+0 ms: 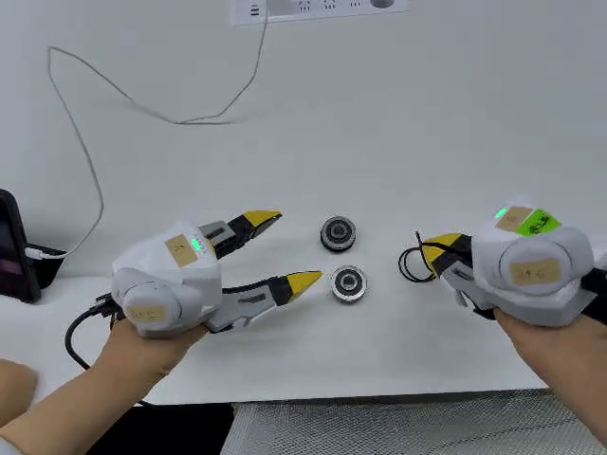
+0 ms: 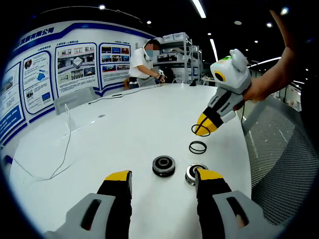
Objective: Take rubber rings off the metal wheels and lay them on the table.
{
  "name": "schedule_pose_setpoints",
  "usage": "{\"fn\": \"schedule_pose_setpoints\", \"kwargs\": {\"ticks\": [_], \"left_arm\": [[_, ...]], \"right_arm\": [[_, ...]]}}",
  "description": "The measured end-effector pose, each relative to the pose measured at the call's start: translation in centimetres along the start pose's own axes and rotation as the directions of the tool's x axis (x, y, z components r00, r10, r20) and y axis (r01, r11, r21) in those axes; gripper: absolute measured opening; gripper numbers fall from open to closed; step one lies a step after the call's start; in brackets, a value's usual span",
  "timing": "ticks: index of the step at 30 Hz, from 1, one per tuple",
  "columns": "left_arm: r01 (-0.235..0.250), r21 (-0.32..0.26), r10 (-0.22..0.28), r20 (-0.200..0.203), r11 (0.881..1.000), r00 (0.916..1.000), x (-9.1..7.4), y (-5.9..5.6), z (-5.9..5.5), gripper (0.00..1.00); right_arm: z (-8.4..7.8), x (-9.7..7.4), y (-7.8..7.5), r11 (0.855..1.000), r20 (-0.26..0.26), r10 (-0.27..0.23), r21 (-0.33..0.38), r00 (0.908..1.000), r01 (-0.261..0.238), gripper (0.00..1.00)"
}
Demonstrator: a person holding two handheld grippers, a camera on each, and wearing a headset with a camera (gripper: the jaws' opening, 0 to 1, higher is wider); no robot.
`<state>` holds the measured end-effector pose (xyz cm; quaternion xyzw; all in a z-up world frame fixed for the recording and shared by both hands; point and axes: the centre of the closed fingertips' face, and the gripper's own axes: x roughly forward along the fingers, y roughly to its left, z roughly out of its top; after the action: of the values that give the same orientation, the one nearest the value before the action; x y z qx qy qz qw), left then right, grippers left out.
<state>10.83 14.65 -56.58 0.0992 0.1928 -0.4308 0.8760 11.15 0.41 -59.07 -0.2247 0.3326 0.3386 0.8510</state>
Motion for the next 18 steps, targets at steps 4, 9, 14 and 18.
{"fn": "schedule_pose_setpoints", "kwargs": {"ticks": [4, 9, 14, 18], "left_arm": [[-0.005, -0.006, 0.005, -0.001, 1.000, 1.0000, -0.3, -0.1, -0.1, 0.55], [-0.015, -0.012, 0.015, -0.002, 1.000, 0.9999, -0.7, 0.0, -0.3, 0.57], [-0.018, -0.020, 0.018, 0.004, 1.000, 0.9998, -1.1, 0.0, -0.5, 0.59], [-0.025, -0.029, 0.025, 0.005, 0.999, 0.9997, -1.4, 0.2, -0.6, 0.60]], "right_arm": [[-0.1, 0.0, 0.0, 0.989, -0.018, -0.037, -0.146, 0.9992, 0.034, 0.01], [-0.3, 0.3, -0.1, 0.949, -0.038, -0.075, -0.311, 0.9964, 0.059, 0.01], [-0.5, 0.5, -0.2, 0.917, -0.045, -0.096, -0.393, 0.9943, 0.071, 0.01], [-0.6, 0.7, -0.1, 0.899, -0.052, -0.100, -0.432, 0.9936, 0.068, 0.01]]}}
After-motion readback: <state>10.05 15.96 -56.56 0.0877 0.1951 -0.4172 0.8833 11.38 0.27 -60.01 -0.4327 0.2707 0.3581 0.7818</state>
